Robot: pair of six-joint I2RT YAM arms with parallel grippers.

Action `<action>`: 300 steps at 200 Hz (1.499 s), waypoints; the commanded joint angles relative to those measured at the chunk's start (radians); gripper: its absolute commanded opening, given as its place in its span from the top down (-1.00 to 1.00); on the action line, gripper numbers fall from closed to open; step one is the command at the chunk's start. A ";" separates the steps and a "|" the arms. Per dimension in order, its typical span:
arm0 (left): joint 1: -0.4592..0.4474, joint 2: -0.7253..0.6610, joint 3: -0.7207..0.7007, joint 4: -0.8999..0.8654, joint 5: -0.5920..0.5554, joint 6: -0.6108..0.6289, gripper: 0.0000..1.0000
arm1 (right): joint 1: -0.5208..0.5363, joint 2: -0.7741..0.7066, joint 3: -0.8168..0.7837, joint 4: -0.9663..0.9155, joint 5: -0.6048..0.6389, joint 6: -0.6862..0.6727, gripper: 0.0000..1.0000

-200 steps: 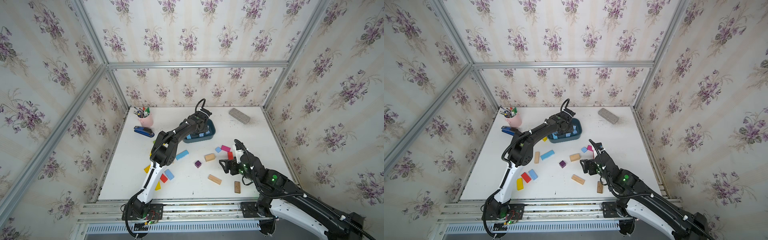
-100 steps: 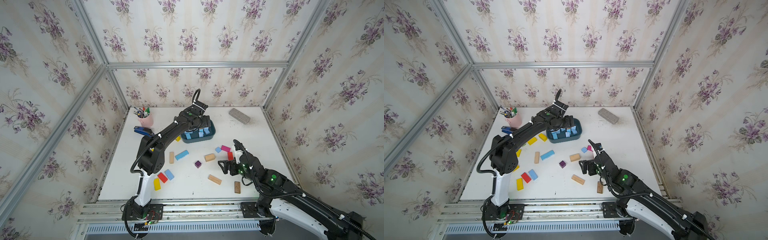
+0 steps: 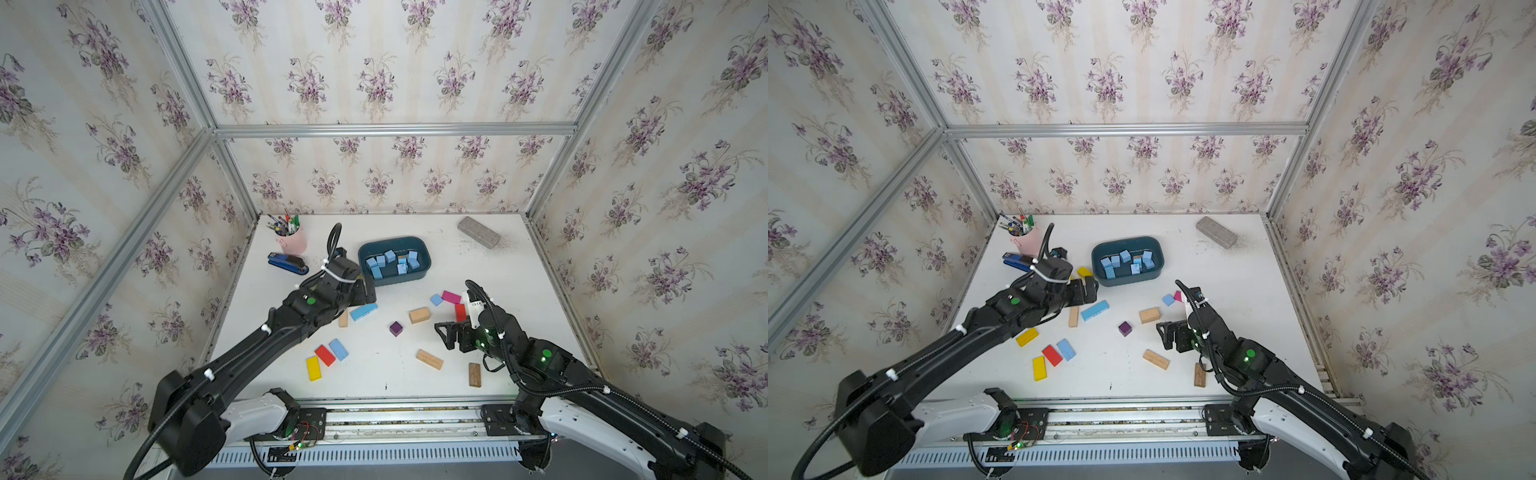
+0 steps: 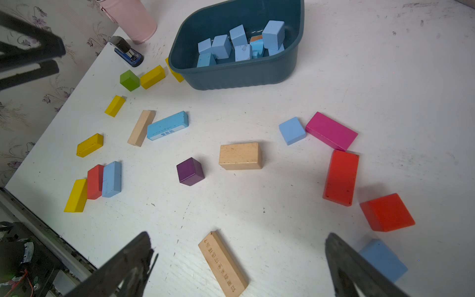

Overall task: Pick out the blue building blocks
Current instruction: Pick up the building block from the center of the board.

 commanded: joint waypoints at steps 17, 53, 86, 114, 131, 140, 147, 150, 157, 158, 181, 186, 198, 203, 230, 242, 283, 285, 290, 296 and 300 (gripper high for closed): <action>-0.001 -0.122 -0.168 0.027 -0.052 -0.073 -0.99 | 0.000 0.013 -0.001 0.027 -0.003 -0.004 -0.99; -0.001 -0.102 -0.172 0.026 -0.008 0.110 -0.98 | 0.000 0.017 0.002 0.020 -0.008 -0.003 -0.99; -0.001 0.008 -0.108 0.000 0.097 0.338 -0.98 | 0.000 0.020 0.003 0.020 -0.008 -0.006 -0.99; 0.001 0.183 0.006 -0.098 0.142 0.451 -0.98 | 0.000 0.028 0.005 0.019 -0.005 -0.006 -0.99; 0.000 0.312 0.084 -0.164 0.125 0.490 -0.98 | 0.000 0.033 0.005 0.018 -0.005 -0.005 -0.99; -0.001 0.367 0.119 -0.188 0.120 0.507 -0.97 | 0.001 0.037 0.005 0.018 -0.004 -0.006 -0.99; -0.001 0.404 0.144 -0.206 0.116 0.515 -0.96 | 0.000 0.040 0.006 0.019 -0.002 -0.006 -0.99; -0.001 0.420 0.154 -0.214 0.112 0.518 -0.96 | 0.000 0.040 0.004 0.019 -0.001 -0.005 -0.99; -0.001 0.452 0.174 -0.229 0.099 0.523 -0.94 | 0.000 0.044 0.005 0.018 -0.002 -0.004 -0.99; -0.001 0.454 0.177 -0.230 0.097 0.523 -0.93 | 0.000 0.045 0.004 0.019 -0.002 -0.004 -0.99; -0.001 0.525 0.220 -0.245 0.063 0.529 -0.85 | 0.000 0.053 0.004 0.019 -0.003 -0.004 -0.99; -0.001 0.536 0.226 -0.245 0.064 0.530 -0.83 | 0.001 0.054 0.004 0.018 -0.003 -0.004 -0.99; -0.001 0.565 0.244 -0.246 0.067 0.540 -0.81 | 0.001 0.056 0.003 0.019 -0.005 -0.004 -0.99; -0.001 0.578 0.252 -0.247 0.067 0.540 -0.79 | 0.000 0.057 0.006 0.019 -0.004 -0.006 -0.99; -0.001 0.637 0.280 -0.251 0.077 0.545 -0.70 | 0.000 0.056 0.005 0.021 -0.004 -0.006 -0.99; 0.000 0.662 0.294 -0.251 0.077 0.552 -0.63 | 0.000 0.056 0.002 0.022 -0.004 -0.004 -0.99; 0.001 0.710 0.327 -0.254 0.064 0.556 -0.46 | 0.001 0.068 0.002 0.025 -0.005 -0.006 -0.99; 0.002 0.711 0.328 -0.254 0.063 0.557 -0.46 | 0.000 0.068 0.000 0.025 -0.005 -0.006 -0.99; 0.001 0.715 0.331 -0.254 0.061 0.558 -0.46 | 0.000 0.067 0.001 0.025 -0.005 -0.006 -0.99; 0.002 0.719 0.333 -0.254 0.057 0.559 -0.45 | 0.000 0.069 0.002 0.025 -0.006 -0.007 -0.99; 0.003 0.721 0.334 -0.255 0.053 0.560 -0.45 | 0.000 0.069 0.002 0.024 -0.007 -0.007 -0.99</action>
